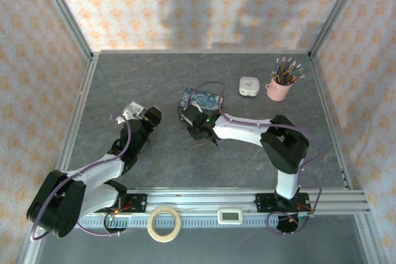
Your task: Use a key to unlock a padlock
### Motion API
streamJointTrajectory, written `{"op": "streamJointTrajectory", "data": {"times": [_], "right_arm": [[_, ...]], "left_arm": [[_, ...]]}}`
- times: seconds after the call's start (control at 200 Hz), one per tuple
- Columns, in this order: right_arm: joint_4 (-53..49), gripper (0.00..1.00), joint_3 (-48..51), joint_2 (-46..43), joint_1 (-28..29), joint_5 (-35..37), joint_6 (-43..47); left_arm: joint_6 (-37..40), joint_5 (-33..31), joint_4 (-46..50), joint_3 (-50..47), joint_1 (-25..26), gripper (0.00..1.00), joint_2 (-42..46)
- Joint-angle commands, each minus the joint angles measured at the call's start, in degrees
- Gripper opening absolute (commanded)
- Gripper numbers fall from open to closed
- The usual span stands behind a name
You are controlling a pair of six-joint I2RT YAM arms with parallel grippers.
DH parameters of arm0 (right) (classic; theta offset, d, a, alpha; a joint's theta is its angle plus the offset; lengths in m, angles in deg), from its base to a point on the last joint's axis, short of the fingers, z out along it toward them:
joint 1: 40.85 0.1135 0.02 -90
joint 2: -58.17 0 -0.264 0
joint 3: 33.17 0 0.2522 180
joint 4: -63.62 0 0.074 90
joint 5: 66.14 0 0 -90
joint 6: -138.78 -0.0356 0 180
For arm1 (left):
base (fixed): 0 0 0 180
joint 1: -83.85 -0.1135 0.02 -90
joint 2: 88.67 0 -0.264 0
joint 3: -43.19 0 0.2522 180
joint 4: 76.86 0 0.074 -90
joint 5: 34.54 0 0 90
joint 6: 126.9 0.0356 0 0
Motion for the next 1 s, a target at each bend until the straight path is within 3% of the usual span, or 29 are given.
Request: {"op": "streamJointTrajectory", "data": {"times": [0.0, 0.42, 0.791, 0.996], "right_arm": [[3.47, 0.45, 3.82, -0.78, 0.31, 3.09, 4.04], [17.06, 0.38, 13.3, -3.06, -0.83, 5.17, 6.3], [27.06, 0.26, 18.92, -5.11, -5.39, -3.97, 8.76], [29.3, 0.11, 19.46, -6.7, -7.24, -9.49, 13.06]], "left_arm": [[-0.15, 1.93, -2.52, 0.26, -0.5, 0.73, -1.81], [-1.62, 4.21, -7.99, -1.12, -0.48, 0.73, -4.69], [-0.41, 3.24, -8.14, -2.39, -0.49, 0.73, -2.44], [0.29, 3.4, -8.85, -2.37, -0.74, 0.72, -2.85]]}}
